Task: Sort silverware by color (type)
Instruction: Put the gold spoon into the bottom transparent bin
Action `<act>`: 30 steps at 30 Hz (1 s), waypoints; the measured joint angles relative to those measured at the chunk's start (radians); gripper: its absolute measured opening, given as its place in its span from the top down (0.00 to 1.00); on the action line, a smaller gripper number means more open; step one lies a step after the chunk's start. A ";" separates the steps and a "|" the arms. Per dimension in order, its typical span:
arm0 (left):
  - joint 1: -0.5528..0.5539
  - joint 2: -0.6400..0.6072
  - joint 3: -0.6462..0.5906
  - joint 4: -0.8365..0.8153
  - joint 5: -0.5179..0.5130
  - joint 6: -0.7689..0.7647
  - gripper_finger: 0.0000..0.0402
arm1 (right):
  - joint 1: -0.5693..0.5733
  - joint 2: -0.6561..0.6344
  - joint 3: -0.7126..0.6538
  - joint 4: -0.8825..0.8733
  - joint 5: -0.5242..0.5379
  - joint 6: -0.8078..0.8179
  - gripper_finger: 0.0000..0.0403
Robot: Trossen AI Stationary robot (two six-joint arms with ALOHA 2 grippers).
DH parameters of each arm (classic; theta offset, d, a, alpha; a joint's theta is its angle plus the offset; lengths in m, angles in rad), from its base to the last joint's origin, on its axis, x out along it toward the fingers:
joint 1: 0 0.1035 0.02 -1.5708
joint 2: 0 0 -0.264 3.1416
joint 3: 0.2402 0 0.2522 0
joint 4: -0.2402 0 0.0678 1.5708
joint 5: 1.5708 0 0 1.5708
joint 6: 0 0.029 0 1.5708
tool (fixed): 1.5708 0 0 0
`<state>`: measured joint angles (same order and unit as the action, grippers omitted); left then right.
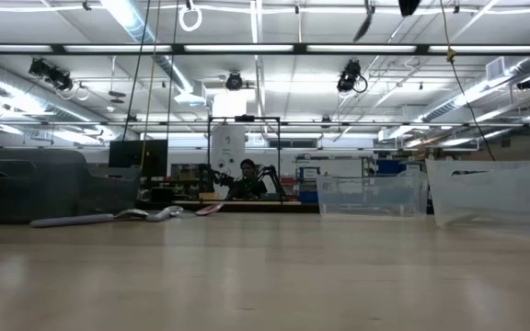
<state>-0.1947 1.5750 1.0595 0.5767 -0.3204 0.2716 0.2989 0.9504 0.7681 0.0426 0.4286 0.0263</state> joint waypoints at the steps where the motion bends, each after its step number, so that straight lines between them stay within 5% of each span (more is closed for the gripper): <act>1: -0.001 -0.003 0.000 -0.010 0.000 0.018 0.68 | 0.000 0.000 0.000 -0.028 0.000 0.041 0.92; 8: -0.011 -0.040 0.000 -0.182 0.006 0.100 0.68 | 0.000 0.062 0.000 -0.318 -0.013 0.432 0.90; 15: -0.015 -0.083 0.000 -0.383 0.036 0.163 0.68 | 0.000 0.079 0.000 -0.492 -0.161 0.776 0.91; 23: -0.010 -0.086 0.000 -0.426 0.168 0.186 0.68 | 0.024 0.097 0.000 -0.742 -0.250 0.981 0.91; 30: -0.009 -0.086 0.000 -0.433 0.172 0.178 0.68 | 0.079 0.134 -0.039 -0.775 -0.299 1.039 0.91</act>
<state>-0.2039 1.4891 1.0595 0.1436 -0.1482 0.4497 0.3779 1.0847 0.7287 -0.7321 0.1300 1.0652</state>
